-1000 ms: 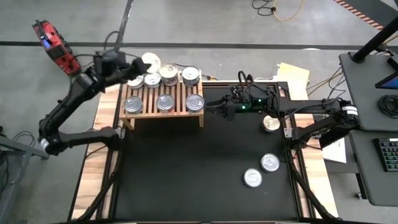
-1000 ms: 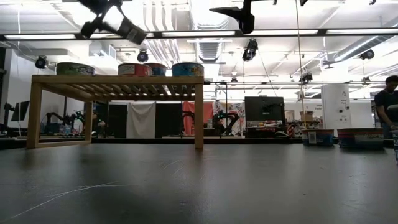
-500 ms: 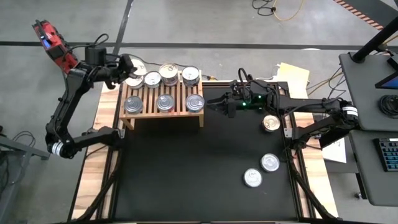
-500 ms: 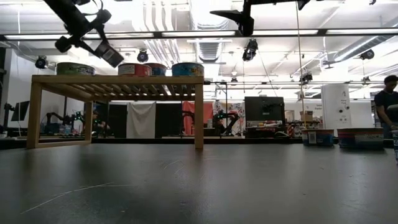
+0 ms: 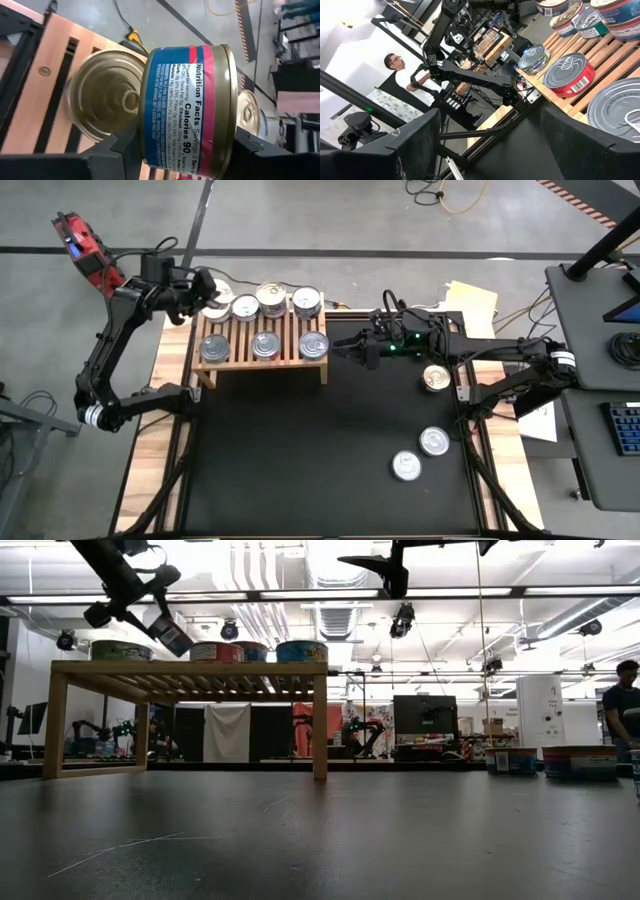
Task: Stack canned seafood by type on shelf
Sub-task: Stack the blue pink tuna can on top of the other blue pink tuna can on the shelf
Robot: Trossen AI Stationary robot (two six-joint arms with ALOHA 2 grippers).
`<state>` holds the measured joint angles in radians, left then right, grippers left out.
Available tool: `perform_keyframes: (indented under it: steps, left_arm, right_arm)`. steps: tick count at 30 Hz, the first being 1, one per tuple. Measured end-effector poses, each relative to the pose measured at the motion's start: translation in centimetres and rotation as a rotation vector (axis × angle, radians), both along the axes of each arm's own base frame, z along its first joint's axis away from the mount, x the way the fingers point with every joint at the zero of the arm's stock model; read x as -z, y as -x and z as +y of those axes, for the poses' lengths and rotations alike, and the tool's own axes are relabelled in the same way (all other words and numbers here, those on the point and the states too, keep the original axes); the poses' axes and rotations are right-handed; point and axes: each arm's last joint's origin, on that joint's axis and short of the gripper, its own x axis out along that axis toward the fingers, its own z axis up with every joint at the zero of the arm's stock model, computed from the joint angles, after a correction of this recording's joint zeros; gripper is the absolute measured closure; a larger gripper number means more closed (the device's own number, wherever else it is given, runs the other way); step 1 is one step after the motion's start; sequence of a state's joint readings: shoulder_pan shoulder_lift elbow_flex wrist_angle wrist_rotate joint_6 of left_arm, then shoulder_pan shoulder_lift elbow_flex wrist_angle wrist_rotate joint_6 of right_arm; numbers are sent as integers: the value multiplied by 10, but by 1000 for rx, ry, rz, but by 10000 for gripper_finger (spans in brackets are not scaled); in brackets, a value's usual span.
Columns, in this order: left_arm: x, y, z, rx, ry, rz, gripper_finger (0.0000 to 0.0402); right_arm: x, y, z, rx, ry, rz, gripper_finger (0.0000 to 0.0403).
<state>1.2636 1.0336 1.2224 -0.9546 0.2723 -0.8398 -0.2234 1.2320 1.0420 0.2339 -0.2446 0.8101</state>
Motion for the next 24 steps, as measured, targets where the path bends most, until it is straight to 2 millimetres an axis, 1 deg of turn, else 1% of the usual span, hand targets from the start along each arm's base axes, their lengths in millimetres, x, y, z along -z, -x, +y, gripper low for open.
perform_keyframes:
  steps: [6,10,14,18,21,24]
  left_arm:
    - [1,1,0,-50,4,28,234]
    - [-2,-2,-2,-31,-26,18,234]
    - [-17,-4,-6,-48,-123,-82,234]
    - [-30,-7,-4,-17,-221,-210,234]
    - [-33,-12,-7,-6,-227,-250,234]
    - [-31,-18,-8,-44,-214,-243,234]
  right_arm:
    - [0,0,1,-18,0,0,72]
    - [0,0,1,-19,2,2,69]
    - [0,0,1,-19,15,3,72]
    - [0,1,-2,-11,24,4,72]
    - [1,1,-5,-1,34,4,68]
    - [1,2,-7,7,43,5,64]
